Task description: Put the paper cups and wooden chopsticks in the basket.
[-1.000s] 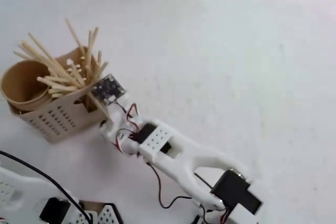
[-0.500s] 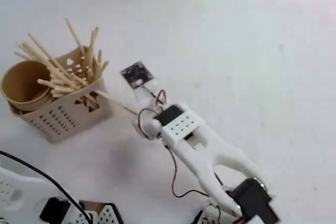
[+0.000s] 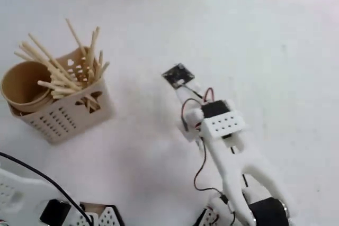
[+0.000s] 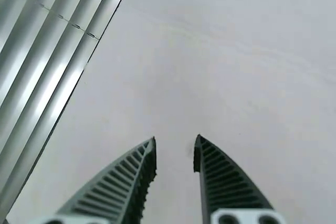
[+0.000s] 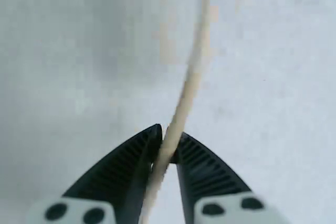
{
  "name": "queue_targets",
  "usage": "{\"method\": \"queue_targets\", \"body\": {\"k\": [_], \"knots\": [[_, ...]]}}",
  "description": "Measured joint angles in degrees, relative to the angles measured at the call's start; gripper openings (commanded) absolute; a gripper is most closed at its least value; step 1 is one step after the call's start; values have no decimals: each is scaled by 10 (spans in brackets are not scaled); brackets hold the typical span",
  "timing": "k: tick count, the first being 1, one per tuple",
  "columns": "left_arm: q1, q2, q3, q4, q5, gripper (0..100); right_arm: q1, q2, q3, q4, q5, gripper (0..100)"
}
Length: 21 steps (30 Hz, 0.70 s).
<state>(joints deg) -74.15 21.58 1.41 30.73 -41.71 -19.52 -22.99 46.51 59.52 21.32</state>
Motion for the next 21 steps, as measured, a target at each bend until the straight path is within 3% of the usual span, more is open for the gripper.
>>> {"method": "queue_targets", "body": {"k": [6, 13, 16, 21], "knots": [[0, 0, 0, 0, 0, 135, 32, 0, 17, -28, 83, 63], [0, 0, 0, 0, 0, 135, 32, 0, 17, -25, 102, 339], [0, 0, 0, 0, 0, 135, 32, 0, 15, 26, 125, 423], [0, 0, 0, 0, 0, 135, 32, 0, 14, 81, 170, 433]]}}
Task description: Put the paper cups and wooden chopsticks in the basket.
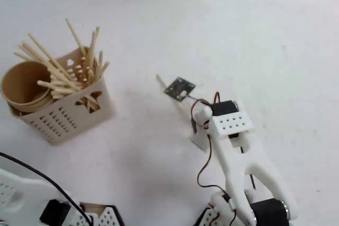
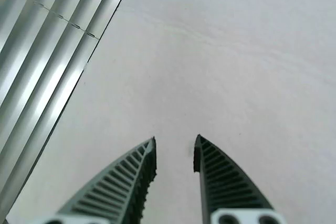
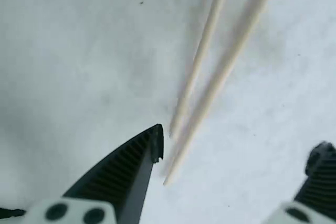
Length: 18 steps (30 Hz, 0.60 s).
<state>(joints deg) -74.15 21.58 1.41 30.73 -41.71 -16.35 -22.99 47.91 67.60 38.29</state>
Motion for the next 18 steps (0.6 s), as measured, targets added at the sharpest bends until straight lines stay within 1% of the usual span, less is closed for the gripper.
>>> {"method": "queue_targets", "body": {"k": [5, 8, 10, 12, 15, 18], "knots": [[2, 0, 0, 0, 0, 135, 0, 0, -32, 4, 1, 433], [2, 0, 0, 0, 0, 135, -1, 1, -62, 4, -35, 432], [2, 0, 0, 0, 0, 135, -17, 15, -81, -4, -64, 430], [2, 0, 3, 0, 0, 135, -44, 46, -95, -25, -86, 394], [4, 0, 8, 0, 0, 135, -78, 113, -116, -69, -106, 310], [9, 1, 8, 0, 0, 135, -82, 195, -142, -124, -110, 307]]}}
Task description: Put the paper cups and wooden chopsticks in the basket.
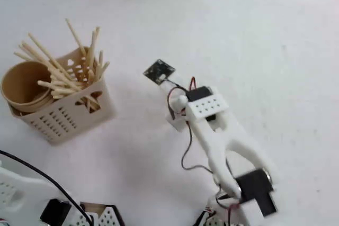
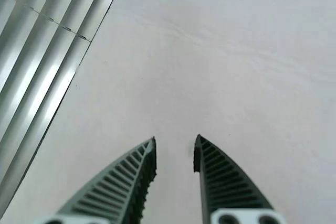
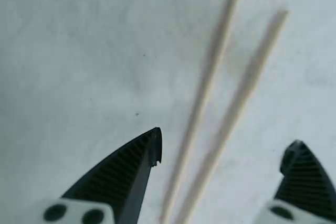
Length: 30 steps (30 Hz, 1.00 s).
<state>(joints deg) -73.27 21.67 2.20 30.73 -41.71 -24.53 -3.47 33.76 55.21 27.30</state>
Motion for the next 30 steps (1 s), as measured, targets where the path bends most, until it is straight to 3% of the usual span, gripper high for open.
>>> {"method": "queue_targets", "body": {"k": [5, 13, 23, 30], "knots": [[-1, 0, 0, 0, 0, 135, -3, 120, -57, -28, -1, 276], [4, 0, 0, 0, 0, 135, 25, 199, -133, -27, 0, 17], [3, 0, 0, 0, 0, 135, 40, 222, -187, 16, 27, 17], [4, 0, 0, 0, 0, 135, 37, 149, -265, 57, -35, 18]]}}
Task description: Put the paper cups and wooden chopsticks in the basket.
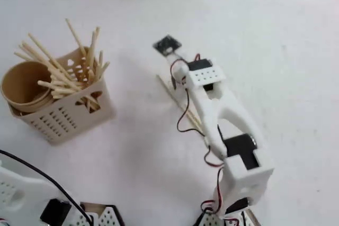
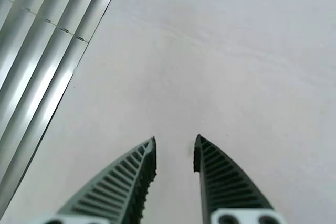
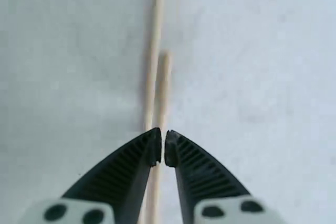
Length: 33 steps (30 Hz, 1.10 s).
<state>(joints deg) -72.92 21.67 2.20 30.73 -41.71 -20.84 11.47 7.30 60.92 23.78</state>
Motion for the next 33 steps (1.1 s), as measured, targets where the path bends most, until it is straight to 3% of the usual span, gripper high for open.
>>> {"method": "queue_targets", "body": {"k": [7, 9, 13, 19, 33], "knots": [[0, 0, 0, 0, 0, 135, -35, -161, -32, 25, -33, 22], [0, 0, 0, 0, 0, 135, -35, -164, -21, 38, -33, 67], [0, 0, 0, 0, 0, 135, -4, -106, 33, 58, 13, 186], [0, 0, 0, 0, 0, 135, 54, 15, 83, 65, 120, 190], [1, 0, 9, 0, 0, 135, 60, 33, 121, 28, 140, 184]]}}
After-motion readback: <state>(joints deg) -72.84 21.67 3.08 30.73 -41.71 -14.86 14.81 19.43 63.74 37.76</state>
